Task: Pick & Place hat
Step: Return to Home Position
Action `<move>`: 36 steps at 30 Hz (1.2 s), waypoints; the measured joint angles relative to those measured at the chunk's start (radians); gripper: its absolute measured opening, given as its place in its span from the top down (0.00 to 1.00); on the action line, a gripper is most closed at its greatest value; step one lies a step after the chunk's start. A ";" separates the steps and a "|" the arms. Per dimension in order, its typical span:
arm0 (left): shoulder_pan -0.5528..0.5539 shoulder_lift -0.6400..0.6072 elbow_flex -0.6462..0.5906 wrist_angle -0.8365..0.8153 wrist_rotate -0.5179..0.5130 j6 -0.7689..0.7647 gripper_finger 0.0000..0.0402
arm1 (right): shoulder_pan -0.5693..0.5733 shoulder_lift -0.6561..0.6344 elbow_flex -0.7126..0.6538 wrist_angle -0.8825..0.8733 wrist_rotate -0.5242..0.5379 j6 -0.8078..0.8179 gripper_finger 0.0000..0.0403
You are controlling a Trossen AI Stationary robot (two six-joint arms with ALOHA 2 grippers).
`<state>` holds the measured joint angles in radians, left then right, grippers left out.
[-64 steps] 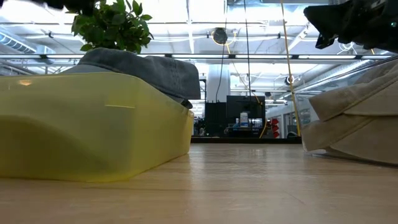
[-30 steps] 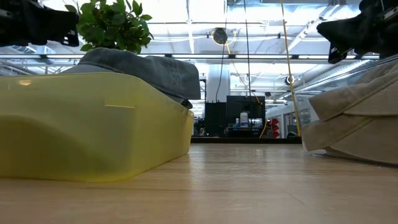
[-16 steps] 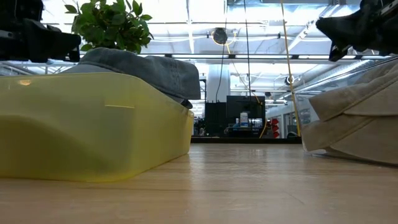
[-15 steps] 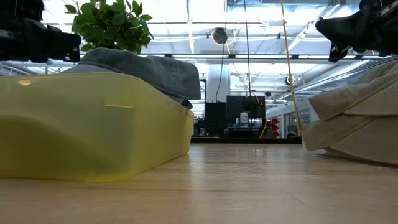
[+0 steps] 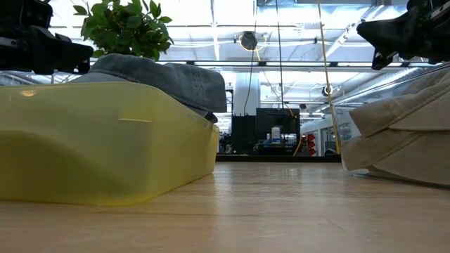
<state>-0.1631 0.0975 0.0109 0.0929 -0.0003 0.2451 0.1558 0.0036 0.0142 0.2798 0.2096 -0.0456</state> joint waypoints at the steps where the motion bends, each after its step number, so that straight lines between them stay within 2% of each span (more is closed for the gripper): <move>1: 0.000 0.000 0.000 0.000 0.000 0.000 1.00 | 0.000 0.000 0.000 0.000 0.000 0.000 1.00; 23: 0.000 0.000 0.002 -0.013 -0.054 -0.020 1.00 | 0.000 0.000 0.000 -0.009 0.003 -0.006 1.00; 36: 0.000 0.000 0.002 -0.013 -0.054 -0.020 0.91 | 0.001 0.000 0.000 -0.008 0.000 -0.019 1.00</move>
<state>-0.1631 0.0978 0.0124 0.0795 -0.0547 0.2253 0.1566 0.0040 0.0139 0.2714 0.2092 -0.0650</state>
